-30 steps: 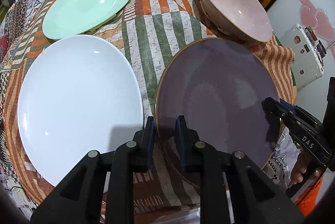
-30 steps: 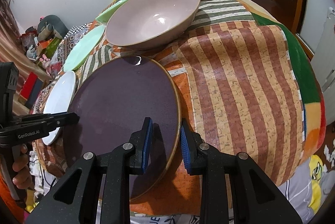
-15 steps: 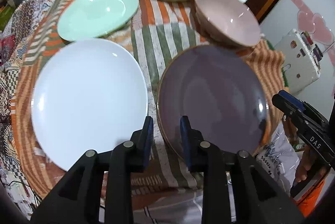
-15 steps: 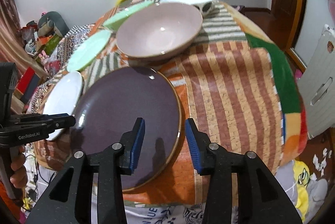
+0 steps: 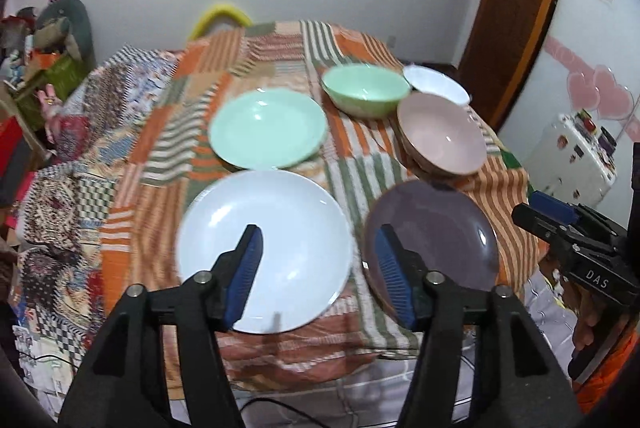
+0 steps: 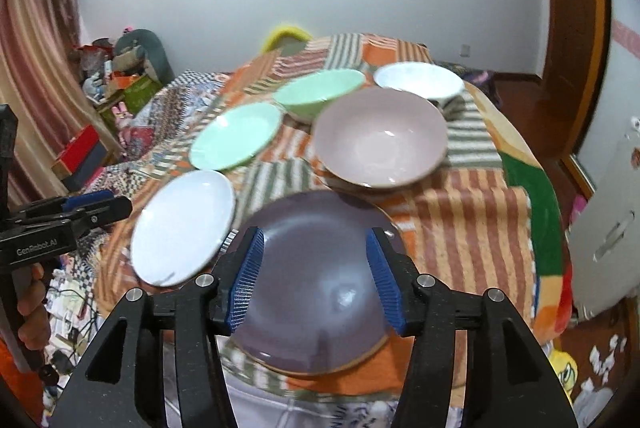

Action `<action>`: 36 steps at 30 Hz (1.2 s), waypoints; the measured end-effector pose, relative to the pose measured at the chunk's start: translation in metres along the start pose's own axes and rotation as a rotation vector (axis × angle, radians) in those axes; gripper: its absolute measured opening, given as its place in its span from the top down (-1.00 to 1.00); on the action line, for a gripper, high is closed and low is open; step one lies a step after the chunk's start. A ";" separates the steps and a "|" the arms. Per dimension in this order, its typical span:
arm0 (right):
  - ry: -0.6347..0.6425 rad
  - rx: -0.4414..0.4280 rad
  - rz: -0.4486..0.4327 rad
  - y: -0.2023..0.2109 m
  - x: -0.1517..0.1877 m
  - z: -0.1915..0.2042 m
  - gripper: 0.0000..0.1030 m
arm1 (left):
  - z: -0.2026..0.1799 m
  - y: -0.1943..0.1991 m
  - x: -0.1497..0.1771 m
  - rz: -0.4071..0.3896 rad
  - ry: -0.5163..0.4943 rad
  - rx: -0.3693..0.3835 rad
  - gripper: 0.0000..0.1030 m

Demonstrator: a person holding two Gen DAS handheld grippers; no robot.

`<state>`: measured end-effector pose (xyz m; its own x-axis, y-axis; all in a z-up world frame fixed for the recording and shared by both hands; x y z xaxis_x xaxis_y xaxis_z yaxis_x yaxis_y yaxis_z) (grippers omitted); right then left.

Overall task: Organize plates and bowls
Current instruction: 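Lower the purple plate onto the bedspread and open both tools, then move both tools to the white plate rim and close on it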

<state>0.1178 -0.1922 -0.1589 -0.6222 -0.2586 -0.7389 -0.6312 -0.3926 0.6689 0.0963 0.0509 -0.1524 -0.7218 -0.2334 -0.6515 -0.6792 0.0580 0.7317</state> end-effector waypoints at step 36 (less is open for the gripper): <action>0.125 -0.155 0.212 -0.141 -0.024 0.081 0.33 | 0.154 -0.092 0.024 0.158 0.201 -0.014 0.37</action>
<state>0.1847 -0.0589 -0.2289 -0.6649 -0.4521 -0.5946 -0.4089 -0.4459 0.7962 0.1205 0.1890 -0.2660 -0.7771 -0.4107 -0.4768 -0.5570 0.0962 0.8249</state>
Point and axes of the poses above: each gripper's, at about its wrist camera, not at the fingertips, and y roughly against the way its jaws point, z to its left, x to its underside, the point moved 2 cm from there along -y, roughly the way its jaws point, and after that the axes turned 10 degrees about y, right-handed, at the moved point
